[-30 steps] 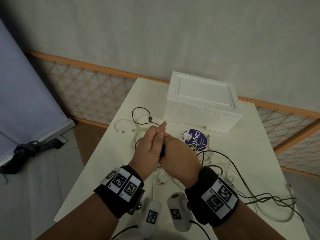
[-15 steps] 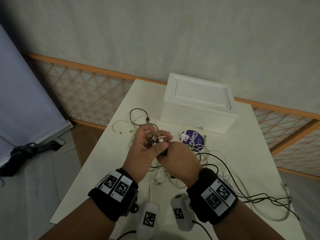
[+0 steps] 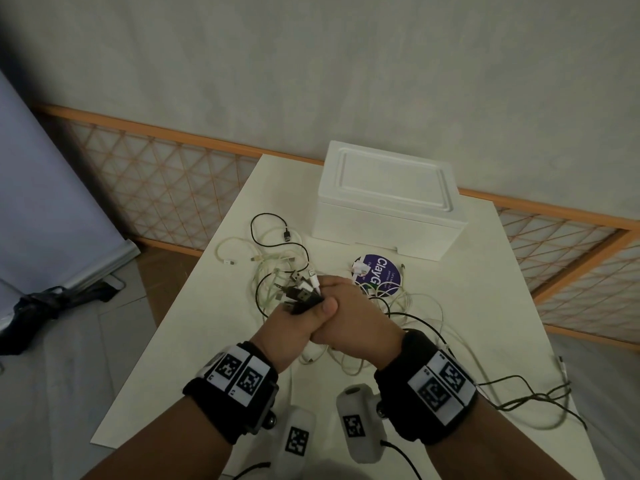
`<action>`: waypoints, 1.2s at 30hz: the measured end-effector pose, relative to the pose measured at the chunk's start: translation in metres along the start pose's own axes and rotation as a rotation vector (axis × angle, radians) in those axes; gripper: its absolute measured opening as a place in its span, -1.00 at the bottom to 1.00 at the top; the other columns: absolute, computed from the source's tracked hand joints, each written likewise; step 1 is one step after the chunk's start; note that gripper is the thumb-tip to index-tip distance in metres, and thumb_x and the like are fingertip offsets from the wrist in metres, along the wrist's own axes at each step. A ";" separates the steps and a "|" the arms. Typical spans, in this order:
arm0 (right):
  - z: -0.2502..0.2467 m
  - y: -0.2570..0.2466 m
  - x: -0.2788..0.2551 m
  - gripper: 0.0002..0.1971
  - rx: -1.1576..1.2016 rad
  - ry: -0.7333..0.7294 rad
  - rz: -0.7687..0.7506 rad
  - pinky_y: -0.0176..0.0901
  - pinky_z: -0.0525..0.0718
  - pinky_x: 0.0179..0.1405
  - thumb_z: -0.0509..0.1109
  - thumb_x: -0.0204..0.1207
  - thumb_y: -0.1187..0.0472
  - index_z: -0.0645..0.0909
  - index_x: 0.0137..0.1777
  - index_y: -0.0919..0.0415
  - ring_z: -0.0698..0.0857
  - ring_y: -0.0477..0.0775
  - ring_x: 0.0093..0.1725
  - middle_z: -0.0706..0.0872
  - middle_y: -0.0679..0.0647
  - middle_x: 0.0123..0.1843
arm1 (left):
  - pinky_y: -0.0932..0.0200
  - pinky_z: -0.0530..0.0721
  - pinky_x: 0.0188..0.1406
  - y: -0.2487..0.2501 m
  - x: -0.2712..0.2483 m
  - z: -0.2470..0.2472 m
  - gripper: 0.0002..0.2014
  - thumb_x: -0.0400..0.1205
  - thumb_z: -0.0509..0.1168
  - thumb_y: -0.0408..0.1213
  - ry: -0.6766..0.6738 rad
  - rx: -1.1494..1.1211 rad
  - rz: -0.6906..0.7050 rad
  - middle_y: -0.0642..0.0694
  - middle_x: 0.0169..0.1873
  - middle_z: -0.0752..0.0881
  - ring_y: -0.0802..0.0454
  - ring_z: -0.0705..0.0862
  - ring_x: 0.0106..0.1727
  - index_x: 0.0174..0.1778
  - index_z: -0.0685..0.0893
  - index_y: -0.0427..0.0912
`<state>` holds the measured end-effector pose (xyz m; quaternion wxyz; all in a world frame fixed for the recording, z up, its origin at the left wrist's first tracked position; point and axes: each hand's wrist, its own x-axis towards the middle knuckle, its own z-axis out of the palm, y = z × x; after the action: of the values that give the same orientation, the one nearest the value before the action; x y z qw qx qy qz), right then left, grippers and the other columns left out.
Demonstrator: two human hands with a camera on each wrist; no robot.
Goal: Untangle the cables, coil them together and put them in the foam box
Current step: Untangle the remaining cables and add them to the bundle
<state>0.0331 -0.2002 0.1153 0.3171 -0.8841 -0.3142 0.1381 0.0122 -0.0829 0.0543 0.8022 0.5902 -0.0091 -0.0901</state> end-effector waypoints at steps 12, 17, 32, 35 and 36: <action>0.001 0.041 -0.030 -0.61 0.046 -0.041 0.340 -0.15 0.50 -0.36 0.47 0.45 -0.11 0.51 -0.38 0.18 0.57 -0.01 -0.46 0.58 0.04 -0.46 | -0.06 0.70 0.14 0.012 0.007 0.006 -0.60 0.25 0.62 0.13 0.082 -0.522 0.105 -0.07 -0.39 0.70 -0.06 0.76 -0.14 -0.43 0.68 -0.12; 0.012 0.028 -0.035 -0.64 -0.419 0.046 0.194 -0.11 0.43 -0.25 0.13 0.62 -0.11 0.59 0.05 0.15 0.68 0.20 -0.03 0.71 0.14 -0.04 | 0.00 0.73 -0.02 -0.004 -0.001 0.022 -0.58 0.19 0.68 0.02 0.053 -0.573 0.030 -0.12 -0.44 0.64 -0.10 0.75 -0.17 -0.46 0.62 -0.16; -0.037 0.118 -0.103 -0.87 -0.475 0.190 0.420 -0.14 0.41 -0.32 0.34 0.51 0.01 0.44 -0.18 -0.03 0.69 0.19 -0.13 0.68 0.02 -0.25 | 0.37 0.23 -0.64 0.036 -0.012 -0.067 -0.50 0.62 0.17 0.12 0.449 -0.835 0.116 0.08 -0.69 0.29 0.20 0.19 -0.69 -0.58 0.29 -0.03; -0.045 0.140 -0.121 -0.84 -0.473 0.313 0.437 -0.17 0.36 -0.36 0.46 0.46 0.05 0.52 -0.20 0.03 0.68 0.20 -0.24 0.61 -0.03 -0.34 | 0.40 0.21 -0.66 0.041 -0.017 -0.096 -0.46 0.69 0.08 0.16 0.485 -0.827 0.135 0.08 -0.70 0.34 0.18 0.23 -0.73 -0.59 0.31 -0.02; -0.045 0.146 -0.125 -0.83 -0.452 0.343 0.412 -0.17 0.36 -0.37 0.50 0.44 0.08 0.56 -0.19 0.07 0.67 0.19 -0.26 0.61 -0.03 -0.34 | 0.39 0.23 -0.66 0.036 -0.017 -0.108 -0.45 0.70 0.05 0.18 0.466 -0.827 0.110 0.08 -0.69 0.38 0.18 0.27 -0.73 -0.59 0.35 -0.02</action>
<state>0.0255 -0.3894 0.0608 0.1269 -0.9872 -0.0939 -0.0246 0.0134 0.0318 0.0574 0.9540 0.2245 0.1764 0.0910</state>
